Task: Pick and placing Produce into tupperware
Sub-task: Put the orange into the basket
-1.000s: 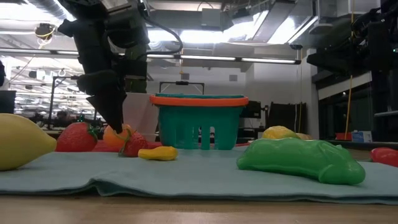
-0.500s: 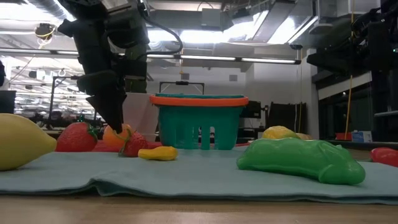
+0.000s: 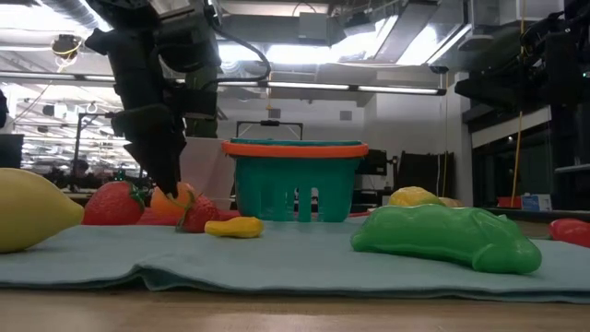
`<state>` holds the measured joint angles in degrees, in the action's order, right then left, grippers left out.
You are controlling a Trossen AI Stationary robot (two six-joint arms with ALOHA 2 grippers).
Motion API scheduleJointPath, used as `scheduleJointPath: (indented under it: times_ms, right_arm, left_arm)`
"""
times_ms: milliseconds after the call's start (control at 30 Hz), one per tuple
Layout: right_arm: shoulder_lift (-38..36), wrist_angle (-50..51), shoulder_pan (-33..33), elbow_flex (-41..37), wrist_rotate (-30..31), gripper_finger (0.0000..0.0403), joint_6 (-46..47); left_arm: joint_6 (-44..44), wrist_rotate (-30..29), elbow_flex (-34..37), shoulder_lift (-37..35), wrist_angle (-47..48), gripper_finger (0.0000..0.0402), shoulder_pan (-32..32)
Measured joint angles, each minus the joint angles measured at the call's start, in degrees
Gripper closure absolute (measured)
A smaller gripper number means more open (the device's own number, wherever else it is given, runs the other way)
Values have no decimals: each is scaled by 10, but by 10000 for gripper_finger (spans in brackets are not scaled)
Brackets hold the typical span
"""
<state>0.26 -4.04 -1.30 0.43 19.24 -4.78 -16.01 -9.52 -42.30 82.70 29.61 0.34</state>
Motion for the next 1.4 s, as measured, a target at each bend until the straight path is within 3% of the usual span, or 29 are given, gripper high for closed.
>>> scheduleJointPath:
  times_ms: [233, 1400]
  right_arm:
    - [0, 0, 0, 0, 0, 330, 0]
    - [0, 0, 0, 0, 0, 330, 0]
  left_arm:
    - [0, -1, 0, 0, 1, 118, 0]
    - [-4, -4, 28, -1, -61, 118, 0]
